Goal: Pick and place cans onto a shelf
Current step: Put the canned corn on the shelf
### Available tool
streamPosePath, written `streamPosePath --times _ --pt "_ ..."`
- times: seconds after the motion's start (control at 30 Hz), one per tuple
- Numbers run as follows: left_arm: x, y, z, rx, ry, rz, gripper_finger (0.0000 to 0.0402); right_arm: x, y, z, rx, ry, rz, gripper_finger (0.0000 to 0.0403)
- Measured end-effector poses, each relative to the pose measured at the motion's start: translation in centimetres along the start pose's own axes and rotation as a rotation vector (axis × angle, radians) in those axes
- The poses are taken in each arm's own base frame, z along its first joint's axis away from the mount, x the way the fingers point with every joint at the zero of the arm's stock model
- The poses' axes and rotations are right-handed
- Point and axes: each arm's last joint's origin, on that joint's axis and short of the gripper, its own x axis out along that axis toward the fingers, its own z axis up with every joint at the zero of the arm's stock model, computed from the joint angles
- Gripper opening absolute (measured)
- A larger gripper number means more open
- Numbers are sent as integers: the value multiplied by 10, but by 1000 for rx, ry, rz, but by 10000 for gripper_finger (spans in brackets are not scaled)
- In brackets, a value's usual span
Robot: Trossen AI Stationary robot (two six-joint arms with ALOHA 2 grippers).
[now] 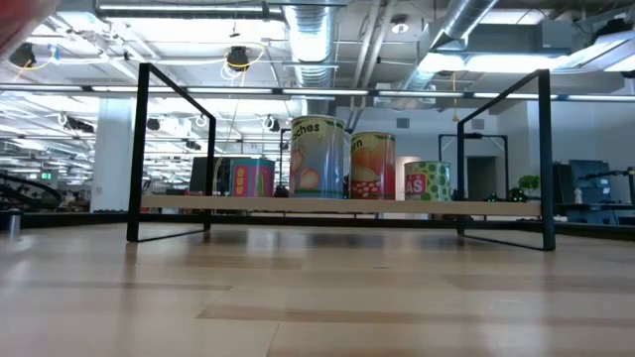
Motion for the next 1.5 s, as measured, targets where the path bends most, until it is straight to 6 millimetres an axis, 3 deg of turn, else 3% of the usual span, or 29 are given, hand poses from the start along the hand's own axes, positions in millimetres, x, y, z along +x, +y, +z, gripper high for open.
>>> streamPosePath --times 0.13,0.33,0.6,0.8,1.07,1.5 --pt "11 -5 21 73 -52 77 0 0 1 1 3 -6 2 4" --pt "50 -1 68 217 -19 228 0 -1 3 1 11 -8 10 4" --pt "96 26 117 296 72 317 0 -6 12 2 -3 -9 3 4" --pt "125 51 130 310 137 361 0 -10 19 2 -12 -9 -6 4" --pt "149 80 133 289 192 382 0 -11 20 2 -14 -6 -19 4" --pt "155 87 135 279 152 330 4 -11 20 2 -13 -6 -19 4"
